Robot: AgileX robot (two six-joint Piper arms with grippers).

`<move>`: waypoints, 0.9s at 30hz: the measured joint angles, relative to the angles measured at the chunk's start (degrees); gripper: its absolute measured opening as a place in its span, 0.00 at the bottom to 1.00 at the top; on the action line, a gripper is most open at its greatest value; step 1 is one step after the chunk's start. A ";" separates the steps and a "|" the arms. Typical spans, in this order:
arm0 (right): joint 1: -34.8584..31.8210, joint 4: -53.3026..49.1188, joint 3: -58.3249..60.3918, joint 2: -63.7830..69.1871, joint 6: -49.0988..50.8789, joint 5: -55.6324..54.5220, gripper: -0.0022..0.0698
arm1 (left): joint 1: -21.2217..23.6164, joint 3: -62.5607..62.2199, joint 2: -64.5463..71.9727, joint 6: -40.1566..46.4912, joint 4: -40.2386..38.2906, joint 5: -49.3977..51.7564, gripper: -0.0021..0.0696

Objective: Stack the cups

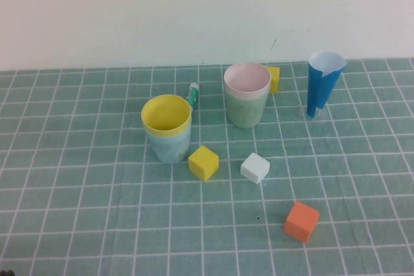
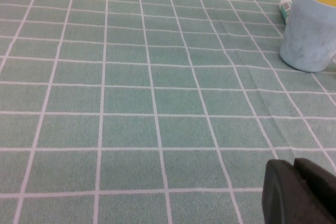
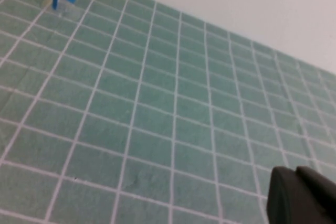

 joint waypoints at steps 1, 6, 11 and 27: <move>-0.15 0.82 2.18 -0.31 0.00 -1.55 0.03 | 0.00 0.00 0.00 0.14 0.00 0.00 0.03; -0.48 2.02 13.02 -4.05 -0.36 -12.14 0.03 | 0.00 0.00 0.00 0.14 0.00 0.00 0.03; -0.48 2.51 15.74 -5.21 -0.26 -11.66 0.03 | 0.00 0.00 0.00 0.14 0.00 0.00 0.03; -3.84 5.15 15.63 -5.37 6.66 -10.91 0.03 | 0.00 0.00 0.00 0.22 0.00 0.00 0.03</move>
